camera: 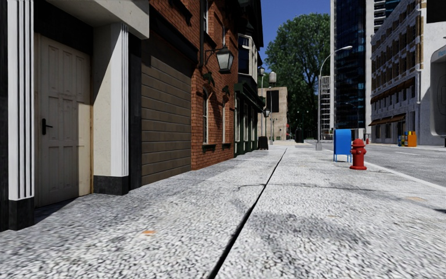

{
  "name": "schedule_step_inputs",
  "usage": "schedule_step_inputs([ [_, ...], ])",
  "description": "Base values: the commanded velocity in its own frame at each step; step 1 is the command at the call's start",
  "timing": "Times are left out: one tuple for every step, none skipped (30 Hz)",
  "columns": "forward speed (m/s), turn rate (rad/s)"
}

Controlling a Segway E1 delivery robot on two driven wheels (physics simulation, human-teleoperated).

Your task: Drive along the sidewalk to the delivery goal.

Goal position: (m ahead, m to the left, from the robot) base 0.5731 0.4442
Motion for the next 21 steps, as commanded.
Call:
schedule_step_inputs([
  [0.00,0.00],
  [0.00,0.00],
  [0.00,0.00],
  [0.00,0.00],
  [0.00,0.00],
  [0.00,0.00],
  [0.00,0.00],
  [0.00,0.00],
  [0.00,0.00],
  [0.00,0.00],
  [0.00,0.00],
  [0.00,0.00],
  [0.00,0.00],
  [0.00,0.00],
  [0.00,0.00],
  [0.00,0.00],
  [0.00,0.00],
  [0.00,0.00],
  [0.00,0.00],
  [0.00,0.00],
  [0.00,0.00],
])
